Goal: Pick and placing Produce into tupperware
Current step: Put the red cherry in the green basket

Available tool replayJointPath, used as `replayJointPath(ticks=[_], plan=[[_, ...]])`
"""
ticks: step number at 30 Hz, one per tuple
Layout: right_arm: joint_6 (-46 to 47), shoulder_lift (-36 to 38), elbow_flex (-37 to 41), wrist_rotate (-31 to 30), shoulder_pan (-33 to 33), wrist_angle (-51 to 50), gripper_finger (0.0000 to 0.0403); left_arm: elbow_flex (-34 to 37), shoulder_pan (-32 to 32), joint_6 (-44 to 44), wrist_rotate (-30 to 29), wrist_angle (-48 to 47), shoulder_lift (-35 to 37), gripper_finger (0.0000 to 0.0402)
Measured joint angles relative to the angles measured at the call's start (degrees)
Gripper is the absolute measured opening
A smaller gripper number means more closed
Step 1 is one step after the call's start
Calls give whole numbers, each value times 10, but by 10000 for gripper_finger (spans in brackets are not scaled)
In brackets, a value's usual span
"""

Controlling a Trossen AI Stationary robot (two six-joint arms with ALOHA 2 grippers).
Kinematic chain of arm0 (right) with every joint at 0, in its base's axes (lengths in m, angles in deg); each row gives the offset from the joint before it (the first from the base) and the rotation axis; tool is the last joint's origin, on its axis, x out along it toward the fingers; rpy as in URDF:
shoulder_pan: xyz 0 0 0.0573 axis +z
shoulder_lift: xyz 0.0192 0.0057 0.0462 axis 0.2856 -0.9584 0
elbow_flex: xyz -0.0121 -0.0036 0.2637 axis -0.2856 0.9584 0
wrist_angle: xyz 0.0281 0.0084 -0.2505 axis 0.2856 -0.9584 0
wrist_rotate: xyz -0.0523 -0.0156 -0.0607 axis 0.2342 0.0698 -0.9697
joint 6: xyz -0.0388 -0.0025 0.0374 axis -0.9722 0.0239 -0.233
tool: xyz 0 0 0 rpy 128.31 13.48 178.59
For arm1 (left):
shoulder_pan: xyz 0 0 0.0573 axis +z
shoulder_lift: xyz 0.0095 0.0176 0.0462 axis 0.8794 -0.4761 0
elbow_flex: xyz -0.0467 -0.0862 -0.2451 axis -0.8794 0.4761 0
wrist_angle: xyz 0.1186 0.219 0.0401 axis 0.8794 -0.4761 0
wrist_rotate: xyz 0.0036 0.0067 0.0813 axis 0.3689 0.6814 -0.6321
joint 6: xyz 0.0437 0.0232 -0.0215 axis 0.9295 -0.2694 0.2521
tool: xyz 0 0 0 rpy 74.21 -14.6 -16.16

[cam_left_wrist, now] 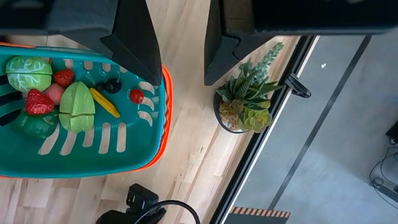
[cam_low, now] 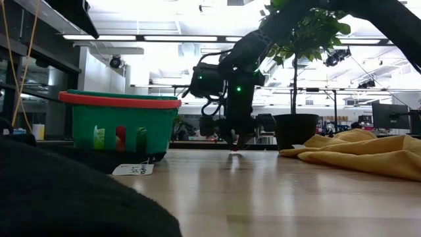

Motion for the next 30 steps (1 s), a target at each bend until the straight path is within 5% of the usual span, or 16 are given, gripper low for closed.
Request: replayJointPath(ticks=[30], plan=[[159,0,0,-99,152,-63,68,0,0,-9,0,10,0,111]])
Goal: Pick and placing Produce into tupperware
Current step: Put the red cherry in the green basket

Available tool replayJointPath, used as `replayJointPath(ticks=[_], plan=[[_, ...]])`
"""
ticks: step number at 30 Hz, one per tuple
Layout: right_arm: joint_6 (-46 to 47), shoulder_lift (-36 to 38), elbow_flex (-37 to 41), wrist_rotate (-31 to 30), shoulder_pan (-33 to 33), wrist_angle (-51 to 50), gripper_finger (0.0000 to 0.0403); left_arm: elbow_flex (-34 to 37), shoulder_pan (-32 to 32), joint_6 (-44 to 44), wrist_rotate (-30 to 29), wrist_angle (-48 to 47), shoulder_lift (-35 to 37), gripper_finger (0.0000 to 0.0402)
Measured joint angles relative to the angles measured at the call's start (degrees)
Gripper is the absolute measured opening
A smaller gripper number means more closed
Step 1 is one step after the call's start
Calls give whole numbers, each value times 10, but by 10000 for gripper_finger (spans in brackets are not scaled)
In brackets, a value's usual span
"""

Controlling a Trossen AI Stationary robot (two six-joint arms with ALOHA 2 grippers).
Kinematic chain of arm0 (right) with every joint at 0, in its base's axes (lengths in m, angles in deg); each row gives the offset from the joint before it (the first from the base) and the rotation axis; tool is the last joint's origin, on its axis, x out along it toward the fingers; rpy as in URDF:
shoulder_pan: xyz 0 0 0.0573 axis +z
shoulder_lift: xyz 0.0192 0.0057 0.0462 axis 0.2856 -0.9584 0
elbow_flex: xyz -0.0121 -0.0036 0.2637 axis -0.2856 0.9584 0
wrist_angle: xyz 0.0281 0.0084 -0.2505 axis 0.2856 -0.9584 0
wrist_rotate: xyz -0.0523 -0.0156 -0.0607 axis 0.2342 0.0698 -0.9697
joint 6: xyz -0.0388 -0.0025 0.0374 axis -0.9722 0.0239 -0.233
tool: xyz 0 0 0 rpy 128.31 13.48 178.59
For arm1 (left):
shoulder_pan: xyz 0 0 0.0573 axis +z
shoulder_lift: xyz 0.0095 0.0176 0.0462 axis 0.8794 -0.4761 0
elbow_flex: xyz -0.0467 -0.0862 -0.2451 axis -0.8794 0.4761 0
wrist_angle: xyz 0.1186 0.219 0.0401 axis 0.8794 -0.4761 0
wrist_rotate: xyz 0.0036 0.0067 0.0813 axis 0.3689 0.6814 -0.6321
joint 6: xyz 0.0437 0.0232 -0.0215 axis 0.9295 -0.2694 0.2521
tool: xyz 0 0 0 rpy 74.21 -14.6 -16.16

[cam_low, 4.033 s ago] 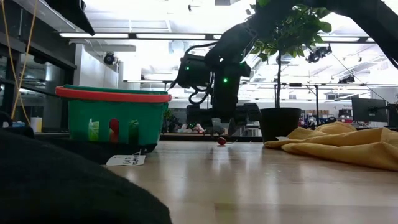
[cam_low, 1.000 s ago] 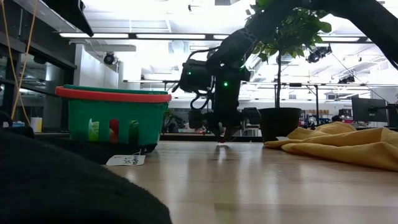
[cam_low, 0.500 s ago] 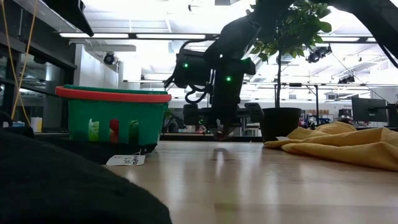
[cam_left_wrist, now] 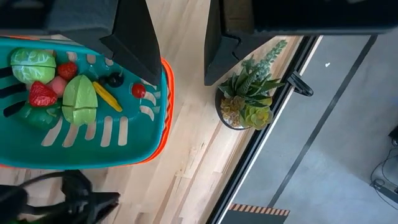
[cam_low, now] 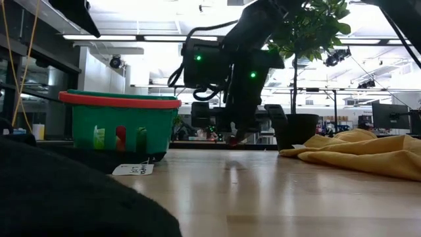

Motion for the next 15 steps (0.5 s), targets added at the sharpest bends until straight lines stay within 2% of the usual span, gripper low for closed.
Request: replayJointPath(ticks=[9,15], plan=[[98,6,-2,-7,52,-76,68,0,0,-6,0,2,0,111],[127,22,-2,-9,80,-103,68,0,0,-12,0,4,0,111]])
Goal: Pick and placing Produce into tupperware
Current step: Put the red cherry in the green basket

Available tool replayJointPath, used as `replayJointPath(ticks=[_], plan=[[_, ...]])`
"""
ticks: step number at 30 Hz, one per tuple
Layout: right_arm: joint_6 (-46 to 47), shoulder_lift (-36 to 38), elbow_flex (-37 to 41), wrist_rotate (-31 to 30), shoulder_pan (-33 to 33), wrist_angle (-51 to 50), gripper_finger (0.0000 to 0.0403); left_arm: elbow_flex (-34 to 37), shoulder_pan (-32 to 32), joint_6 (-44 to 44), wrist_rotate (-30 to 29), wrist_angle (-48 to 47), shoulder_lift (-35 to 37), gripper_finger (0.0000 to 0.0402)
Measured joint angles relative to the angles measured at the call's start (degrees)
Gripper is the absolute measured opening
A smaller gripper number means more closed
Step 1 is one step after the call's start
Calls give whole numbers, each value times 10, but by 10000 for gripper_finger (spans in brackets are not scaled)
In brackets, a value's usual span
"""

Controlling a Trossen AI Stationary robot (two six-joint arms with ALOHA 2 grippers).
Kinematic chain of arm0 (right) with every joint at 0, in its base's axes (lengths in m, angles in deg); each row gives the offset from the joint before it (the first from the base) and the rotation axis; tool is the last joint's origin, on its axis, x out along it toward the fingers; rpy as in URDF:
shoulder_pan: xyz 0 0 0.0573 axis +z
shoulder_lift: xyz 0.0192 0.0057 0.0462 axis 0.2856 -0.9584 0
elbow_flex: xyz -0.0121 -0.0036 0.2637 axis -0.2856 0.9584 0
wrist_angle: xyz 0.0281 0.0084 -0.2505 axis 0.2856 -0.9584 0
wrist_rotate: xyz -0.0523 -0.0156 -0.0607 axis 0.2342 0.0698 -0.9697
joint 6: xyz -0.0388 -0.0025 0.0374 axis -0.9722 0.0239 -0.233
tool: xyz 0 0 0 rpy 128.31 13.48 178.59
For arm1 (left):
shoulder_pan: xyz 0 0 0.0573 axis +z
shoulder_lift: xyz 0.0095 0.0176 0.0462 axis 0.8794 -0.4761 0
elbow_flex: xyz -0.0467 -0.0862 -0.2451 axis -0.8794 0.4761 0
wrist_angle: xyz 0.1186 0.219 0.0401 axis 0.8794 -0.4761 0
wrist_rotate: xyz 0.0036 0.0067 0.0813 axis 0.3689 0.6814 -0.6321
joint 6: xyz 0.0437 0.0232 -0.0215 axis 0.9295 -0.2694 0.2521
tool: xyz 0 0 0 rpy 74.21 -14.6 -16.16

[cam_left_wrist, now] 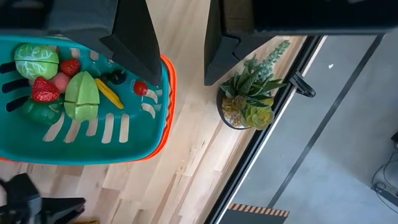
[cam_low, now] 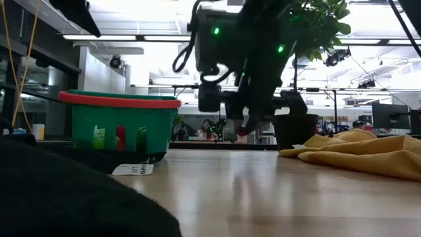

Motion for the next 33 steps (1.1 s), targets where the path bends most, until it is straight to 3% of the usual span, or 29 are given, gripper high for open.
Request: replayJointPath(ticks=[20,33], plan=[[-60,120,0,-19,88,-12,68,0,0,-42,0,-1,0,111],[-241,246,0,-61,117,40,68,0,0,-87,0,-1,0,111]])
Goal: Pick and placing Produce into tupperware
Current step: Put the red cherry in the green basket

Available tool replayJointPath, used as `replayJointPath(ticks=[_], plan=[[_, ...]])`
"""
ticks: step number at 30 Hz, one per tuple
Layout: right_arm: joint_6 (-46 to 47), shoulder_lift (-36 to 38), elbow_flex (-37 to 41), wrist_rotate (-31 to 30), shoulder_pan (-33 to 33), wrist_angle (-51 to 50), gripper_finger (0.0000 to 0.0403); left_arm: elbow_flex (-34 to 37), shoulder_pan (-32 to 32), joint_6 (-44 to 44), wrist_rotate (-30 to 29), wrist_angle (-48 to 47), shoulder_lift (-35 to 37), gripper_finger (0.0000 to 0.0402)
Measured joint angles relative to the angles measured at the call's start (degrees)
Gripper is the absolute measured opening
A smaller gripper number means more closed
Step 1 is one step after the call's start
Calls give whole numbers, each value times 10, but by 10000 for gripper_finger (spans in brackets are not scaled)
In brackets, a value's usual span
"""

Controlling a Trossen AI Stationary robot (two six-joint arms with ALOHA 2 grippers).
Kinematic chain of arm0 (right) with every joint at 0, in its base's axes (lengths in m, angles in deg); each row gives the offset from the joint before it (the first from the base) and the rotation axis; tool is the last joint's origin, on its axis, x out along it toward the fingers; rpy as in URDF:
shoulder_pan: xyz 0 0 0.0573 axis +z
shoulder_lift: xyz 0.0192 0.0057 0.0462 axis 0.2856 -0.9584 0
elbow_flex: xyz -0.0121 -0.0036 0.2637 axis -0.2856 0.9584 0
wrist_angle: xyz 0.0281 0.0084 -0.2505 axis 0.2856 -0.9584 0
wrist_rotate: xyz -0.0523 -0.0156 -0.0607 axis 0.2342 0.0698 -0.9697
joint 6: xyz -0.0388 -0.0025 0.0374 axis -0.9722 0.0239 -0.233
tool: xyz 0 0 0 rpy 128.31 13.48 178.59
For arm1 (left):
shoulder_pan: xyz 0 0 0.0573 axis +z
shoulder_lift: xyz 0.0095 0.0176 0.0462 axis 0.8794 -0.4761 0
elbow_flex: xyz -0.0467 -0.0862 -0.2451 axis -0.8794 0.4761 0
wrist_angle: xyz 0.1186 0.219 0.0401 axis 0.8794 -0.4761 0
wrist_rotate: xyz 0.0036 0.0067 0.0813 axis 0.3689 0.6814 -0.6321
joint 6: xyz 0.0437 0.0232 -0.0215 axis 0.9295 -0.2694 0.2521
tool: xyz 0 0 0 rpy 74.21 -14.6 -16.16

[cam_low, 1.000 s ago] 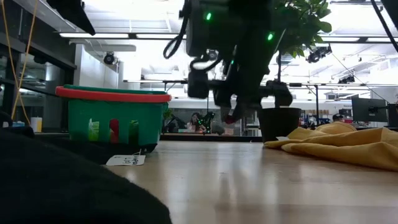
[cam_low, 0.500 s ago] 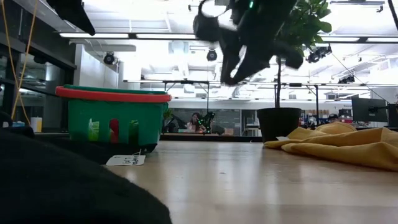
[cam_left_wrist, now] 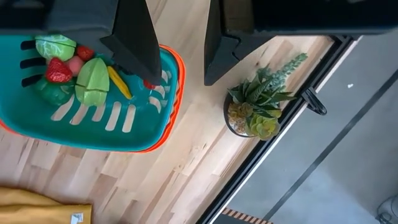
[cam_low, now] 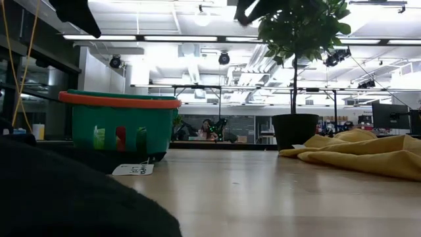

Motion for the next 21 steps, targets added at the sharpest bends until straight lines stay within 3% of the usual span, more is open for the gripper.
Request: replayJointPath(ticks=[9,21], plan=[[-208,84,0,15,0,115,68,0,0,-16,0,0,0,111],[-394,154,0,46,-9,222,68,0,0,-12,0,0,0,111]])
